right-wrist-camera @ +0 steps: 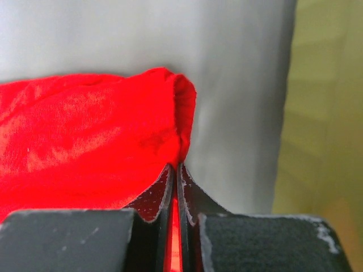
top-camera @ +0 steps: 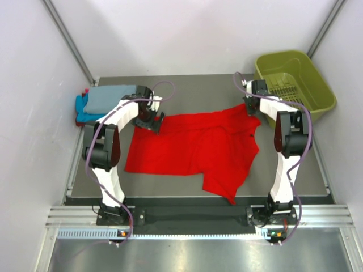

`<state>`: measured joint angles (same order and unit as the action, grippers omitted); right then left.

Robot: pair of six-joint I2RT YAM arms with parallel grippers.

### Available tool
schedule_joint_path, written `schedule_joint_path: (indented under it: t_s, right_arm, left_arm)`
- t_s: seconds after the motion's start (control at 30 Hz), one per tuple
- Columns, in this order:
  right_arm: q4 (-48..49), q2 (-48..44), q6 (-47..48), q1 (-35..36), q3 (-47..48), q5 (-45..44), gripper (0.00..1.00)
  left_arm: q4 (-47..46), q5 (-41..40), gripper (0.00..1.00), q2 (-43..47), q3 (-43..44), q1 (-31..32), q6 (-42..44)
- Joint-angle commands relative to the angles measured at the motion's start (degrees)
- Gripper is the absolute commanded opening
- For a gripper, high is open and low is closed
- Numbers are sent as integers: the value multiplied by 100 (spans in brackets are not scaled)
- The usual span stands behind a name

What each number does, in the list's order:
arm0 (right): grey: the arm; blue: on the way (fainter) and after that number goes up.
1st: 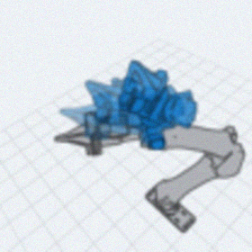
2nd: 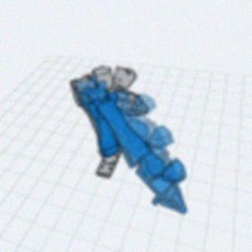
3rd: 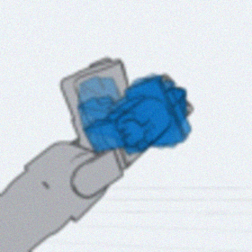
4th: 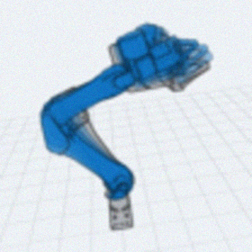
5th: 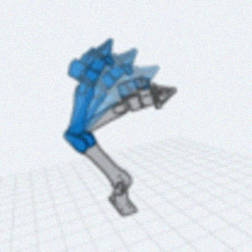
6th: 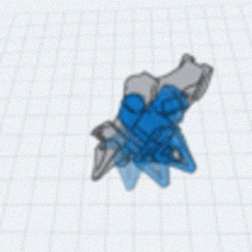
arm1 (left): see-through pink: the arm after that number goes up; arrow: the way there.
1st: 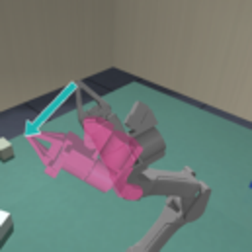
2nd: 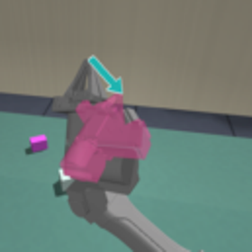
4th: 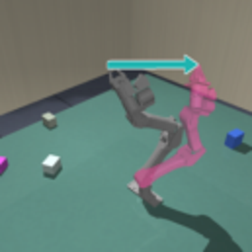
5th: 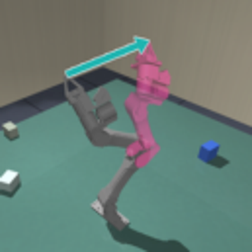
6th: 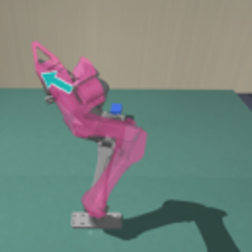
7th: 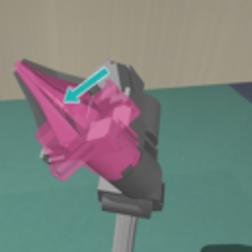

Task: Fold and stack the t-shirts
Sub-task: Fold the tshirt

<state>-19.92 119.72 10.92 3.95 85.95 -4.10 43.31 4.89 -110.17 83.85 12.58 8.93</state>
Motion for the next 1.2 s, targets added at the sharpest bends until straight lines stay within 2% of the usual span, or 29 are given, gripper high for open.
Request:
schedule_joint_path:
  t_s: [0.0, 0.17, 0.3, 0.4, 0.53, 0.7, 0.73, 0.83, 0.97, 1.17]
  right_arm:
    - [199, 183, 95, -78, 343, -320, 0]
    - [217, 227, 121, -87, 484, -355, 0]
    - [173, 166, 139, -69, 458, -293, 0]
    - [155, 69, 130, -34, 291, -249, 2]
    - [155, -1, 104, 18, 150, -214, 4]
    - [94, -63, 112, 54, 150, -135, 17]
    - [85, -72, 104, 54, 159, -109, 20]
    - [85, -72, 112, 63, 185, -109, 22]
    - [94, -45, 104, 63, 168, -100, 24]
    - [85, -37, 95, 106, 150, -109, 24]
  left_arm:
    - [-174, -225, 99, -223, 411, 8, 92]
    - [-262, -418, 99, -505, 807, 8, 100]
    - [-297, -436, 99, -812, 1466, 8, 162]
    - [-349, -734, 99, -1005, 1782, -1, 206]
    - [-341, -848, 99, -1235, 1907, -45, 241]
    - [-411, -1068, 99, -1296, 1722, -185, 259]
    - [-394, -1129, 97, -1288, 1696, -255, 259]
    - [-402, -1121, 91, -1174, 1626, -431, 276]
    - [-376, -1174, 90, -1024, 1485, -616, 338]
    - [-209, -551, 77, -1103, 1432, -695, 381]
